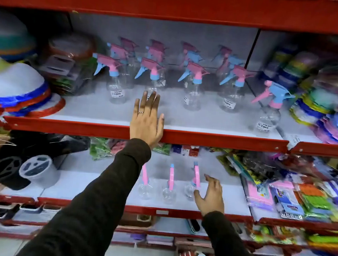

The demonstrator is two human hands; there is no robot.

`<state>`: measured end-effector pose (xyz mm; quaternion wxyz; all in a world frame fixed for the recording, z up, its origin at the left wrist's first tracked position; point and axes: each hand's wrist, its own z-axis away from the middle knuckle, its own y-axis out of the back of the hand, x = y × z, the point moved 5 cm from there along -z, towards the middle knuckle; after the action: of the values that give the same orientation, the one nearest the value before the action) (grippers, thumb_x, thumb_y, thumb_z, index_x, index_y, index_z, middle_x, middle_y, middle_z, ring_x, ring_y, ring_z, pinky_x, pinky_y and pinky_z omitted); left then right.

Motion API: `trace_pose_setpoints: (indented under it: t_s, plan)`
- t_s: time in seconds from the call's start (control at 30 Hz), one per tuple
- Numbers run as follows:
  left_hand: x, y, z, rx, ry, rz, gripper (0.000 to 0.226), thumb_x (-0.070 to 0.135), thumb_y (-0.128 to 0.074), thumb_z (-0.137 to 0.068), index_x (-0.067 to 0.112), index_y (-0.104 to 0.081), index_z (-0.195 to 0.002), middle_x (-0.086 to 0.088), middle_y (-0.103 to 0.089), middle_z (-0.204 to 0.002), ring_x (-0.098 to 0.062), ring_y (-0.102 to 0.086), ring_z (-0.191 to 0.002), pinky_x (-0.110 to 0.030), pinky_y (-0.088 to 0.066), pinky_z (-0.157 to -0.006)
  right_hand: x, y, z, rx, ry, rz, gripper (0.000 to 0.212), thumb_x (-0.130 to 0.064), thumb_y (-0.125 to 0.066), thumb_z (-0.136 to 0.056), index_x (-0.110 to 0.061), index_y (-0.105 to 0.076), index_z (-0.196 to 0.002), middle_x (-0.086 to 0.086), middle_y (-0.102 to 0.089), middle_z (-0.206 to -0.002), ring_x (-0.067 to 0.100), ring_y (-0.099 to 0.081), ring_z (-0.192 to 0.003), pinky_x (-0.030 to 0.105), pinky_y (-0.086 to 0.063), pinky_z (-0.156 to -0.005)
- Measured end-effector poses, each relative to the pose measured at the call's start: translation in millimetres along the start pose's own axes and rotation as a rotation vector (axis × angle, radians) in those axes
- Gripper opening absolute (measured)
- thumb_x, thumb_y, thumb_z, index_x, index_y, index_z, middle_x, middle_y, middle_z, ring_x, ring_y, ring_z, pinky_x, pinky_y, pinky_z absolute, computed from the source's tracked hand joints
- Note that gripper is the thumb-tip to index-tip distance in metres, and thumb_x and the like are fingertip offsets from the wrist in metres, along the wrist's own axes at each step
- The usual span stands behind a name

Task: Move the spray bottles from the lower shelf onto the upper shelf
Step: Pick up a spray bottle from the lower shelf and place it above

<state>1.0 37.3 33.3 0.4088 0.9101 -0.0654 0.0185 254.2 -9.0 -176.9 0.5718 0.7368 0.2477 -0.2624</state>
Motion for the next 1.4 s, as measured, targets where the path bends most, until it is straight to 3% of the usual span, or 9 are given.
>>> trace_pose_setpoints:
  t_s: [0.13,0.23,0.6,0.83,0.93,1.03,1.2,1.27,1.4]
  plan:
    - [0.9,-6.0,0.5,-0.016,0.009,-0.040,0.064,0.035,-0.023,-0.100,0.009,-0.016,-0.158,-0.007,-0.012,-0.168,-0.027,0.002,-0.156,-0.046,0.001,-0.126,12.0,-24.5,-6.4,-0.188,-0.231,-0.079,0.070,-0.029,-0.075,-0.082,-0.012,-0.045,-0.143,0.012,-0.044,-0.142,0.031,-0.047,-0.133,0.036,-0.039,-0.113]
    - [3.9,-12.2,0.2,-0.016,-0.002,-0.027,0.064,0.034,-0.023,-0.100,0.008,-0.018,-0.158,-0.007,-0.015,-0.167,-0.028,0.000,-0.156,-0.047,-0.001,-0.126,18.6,-40.7,-12.9,-0.221,-0.353,-0.160,0.068,-0.028,-0.079,-0.079,-0.009,-0.051,-0.138,0.015,-0.048,-0.135,0.034,-0.054,-0.125,0.034,-0.042,-0.110]
    - [1.2,-50.0,-1.9,-0.092,-0.006,-0.045,0.064,0.034,-0.021,-0.099,0.009,-0.017,-0.158,-0.007,-0.016,-0.167,-0.029,0.000,-0.155,-0.047,0.000,-0.126,41.7,-66.7,-13.2,-0.189,-0.439,-0.162,0.062,-0.028,-0.083,-0.073,-0.015,-0.054,-0.127,0.011,-0.056,-0.124,0.032,-0.060,-0.110,0.034,-0.049,-0.096]
    - [-13.6,-79.9,-6.1,-0.142,0.016,-0.051,0.064,0.034,-0.021,-0.099,0.008,-0.019,-0.157,-0.008,-0.018,-0.167,-0.029,-0.001,-0.155,-0.046,0.001,-0.126,31.7,-54.2,-15.4,-0.087,-0.244,-0.180,0.050,-0.039,-0.081,-0.060,-0.037,-0.053,-0.102,-0.002,-0.058,-0.101,0.024,-0.061,-0.095,0.032,-0.051,-0.087]
    - [-20.7,-90.1,-6.0,-0.160,0.037,-0.044,0.064,0.034,-0.022,-0.098,0.007,-0.024,-0.156,-0.010,-0.024,-0.165,-0.030,-0.005,-0.155,-0.045,0.002,-0.126,22.2,-47.6,-16.1,-0.057,-0.151,-0.152,0.055,-0.049,-0.072,-0.055,-0.035,-0.055,-0.106,-0.008,-0.052,-0.098,0.018,-0.058,-0.091,0.026,-0.048,-0.083]
    - [-23.0,-100.8,4.6,-0.198,0.053,-0.051,0.064,0.035,-0.021,-0.098,0.006,-0.023,-0.156,-0.010,-0.024,-0.165,-0.029,-0.005,-0.155,-0.044,0.003,-0.126,12.7,-37.1,-10.6,-0.019,-0.044,-0.178,0.056,-0.044,-0.075,-0.056,-0.042,-0.051,-0.107,-0.010,-0.052,-0.100,0.012,-0.058,-0.092,0.025,-0.050,-0.082]
    - [-25.8,-109.7,30.0,-0.257,0.072,-0.067,0.066,0.036,-0.017,-0.099,0.005,-0.021,-0.157,-0.010,-0.021,-0.165,-0.029,-0.003,-0.155,-0.045,0.001,-0.126,-13.5,-8.4,-2.5,0.047,0.111,-0.232,0.056,-0.043,-0.079,-0.059,-0.045,-0.047,-0.106,-0.022,-0.046,-0.098,-0.010,-0.053,-0.094,0.002,-0.040,-0.080]
    - [-25.7,-109.6,40.3,-0.268,0.073,-0.070,0.065,0.036,-0.017,-0.099,0.005,-0.021,-0.157,-0.010,-0.021,-0.166,-0.029,-0.003,-0.155,-0.045,0.002,-0.126,-28.4,6.1,-2.3,0.069,0.153,-0.250,0.056,-0.047,-0.077,-0.061,-0.040,-0.048,-0.108,-0.022,-0.045,-0.097,-0.004,-0.052,-0.090,0.004,-0.041,-0.080]
    - [-20.5,-105.8,55.2,-0.278,0.062,-0.056,0.065,0.036,-0.019,-0.099,0.005,-0.021,-0.157,-0.010,-0.021,-0.165,-0.028,-0.003,-0.155,-0.043,0.004,-0.126,-61.3,38.3,-8.9,0.143,0.228,-0.306,0.050,-0.041,-0.077,-0.061,-0.026,-0.059,-0.105,-0.002,-0.049,-0.096,0.011,-0.054,-0.086,0.021,-0.048,-0.079]
